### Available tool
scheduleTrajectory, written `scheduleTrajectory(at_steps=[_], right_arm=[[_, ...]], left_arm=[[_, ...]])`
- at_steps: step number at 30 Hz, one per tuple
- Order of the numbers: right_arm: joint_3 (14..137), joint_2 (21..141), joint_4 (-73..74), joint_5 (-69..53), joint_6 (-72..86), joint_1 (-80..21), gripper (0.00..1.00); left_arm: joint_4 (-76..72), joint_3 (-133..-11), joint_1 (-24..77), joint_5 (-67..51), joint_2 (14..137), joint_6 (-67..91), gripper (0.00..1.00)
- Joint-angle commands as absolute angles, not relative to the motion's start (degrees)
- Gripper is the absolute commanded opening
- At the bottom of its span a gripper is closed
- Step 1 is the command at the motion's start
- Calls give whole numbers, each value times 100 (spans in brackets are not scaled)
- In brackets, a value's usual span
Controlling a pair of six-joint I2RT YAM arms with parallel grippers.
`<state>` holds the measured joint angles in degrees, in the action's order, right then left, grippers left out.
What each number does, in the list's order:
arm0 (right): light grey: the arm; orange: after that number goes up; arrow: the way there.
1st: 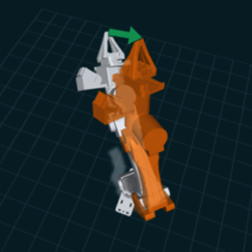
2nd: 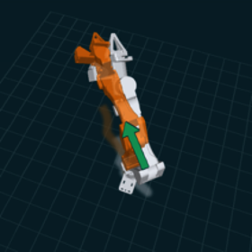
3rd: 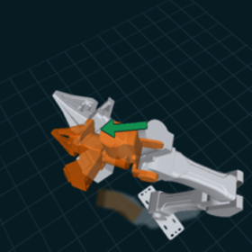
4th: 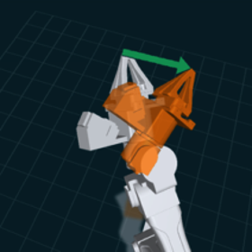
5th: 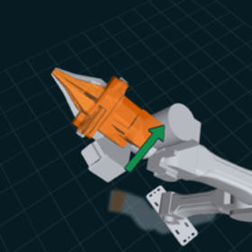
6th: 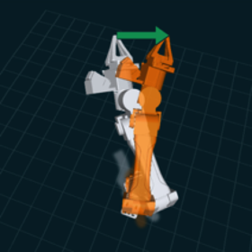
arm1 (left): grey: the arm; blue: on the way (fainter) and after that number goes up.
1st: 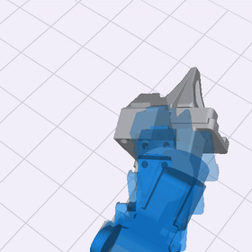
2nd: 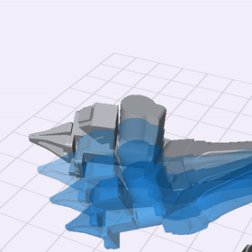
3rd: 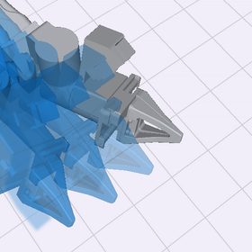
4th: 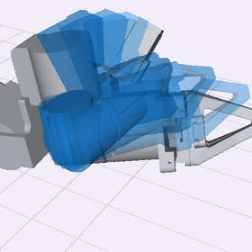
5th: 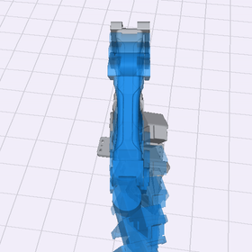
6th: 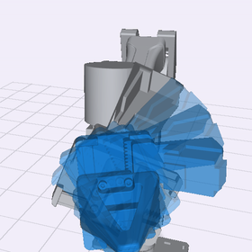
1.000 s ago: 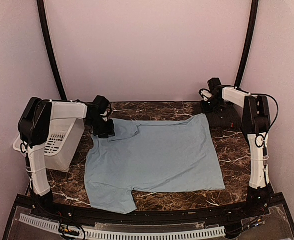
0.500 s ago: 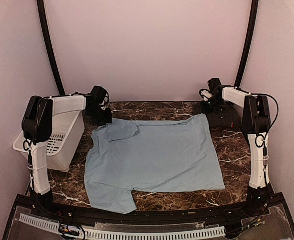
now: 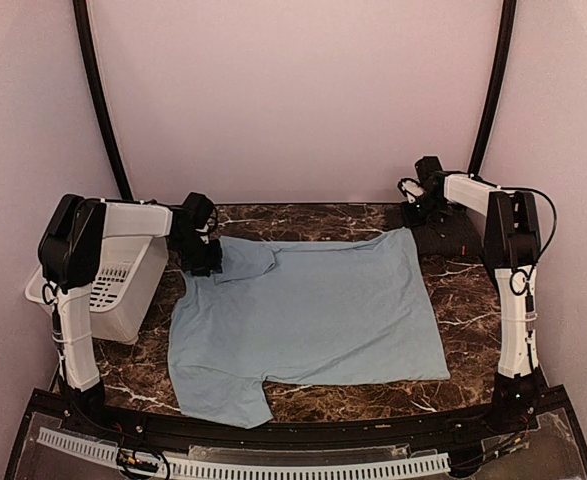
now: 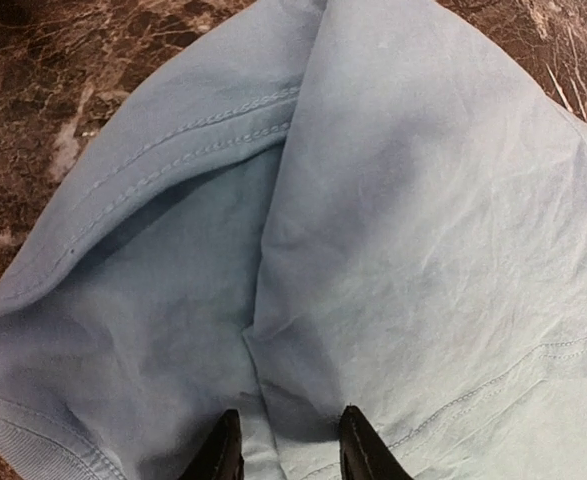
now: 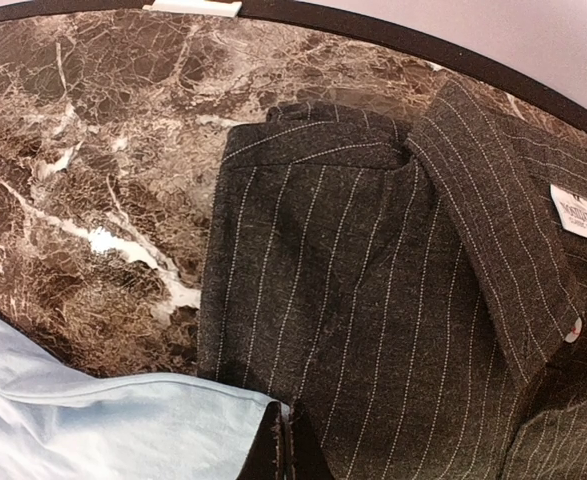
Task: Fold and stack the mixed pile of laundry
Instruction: Adjust the flattened T-shirt at the center of the board.
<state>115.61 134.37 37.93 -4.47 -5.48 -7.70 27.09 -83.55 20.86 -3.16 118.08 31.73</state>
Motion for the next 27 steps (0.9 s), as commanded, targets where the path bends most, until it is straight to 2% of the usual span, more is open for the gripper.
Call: scheduleTrajectory(at_steps=[1,9,13,16,22,27], right_arm=[[11594,13174,3744,-417,-554,-729,0],[11593,13188,3749,-405,-554,-729,0],[11584,13179,3753,-403,-562,-733,0],[11584,13167,3754,-405,-554,-729,0],[11511,13127,3727,-396,-562,-727,0],[11463,13106,3709,-361,-576,-721,0]], left_arm=[[2681,-8172,2152,-437,11604,3250,32],[2702,-8363,2267,-460,11699,3174,23],[2705,-8450,2268,-468,11787,3160,13],[2720,-8501,2268,-444,11794,3143,2],[2470,-8706,2229,-539,11684,3073,0],[2344,-9678,1979,-1143,11836,3059,0]])
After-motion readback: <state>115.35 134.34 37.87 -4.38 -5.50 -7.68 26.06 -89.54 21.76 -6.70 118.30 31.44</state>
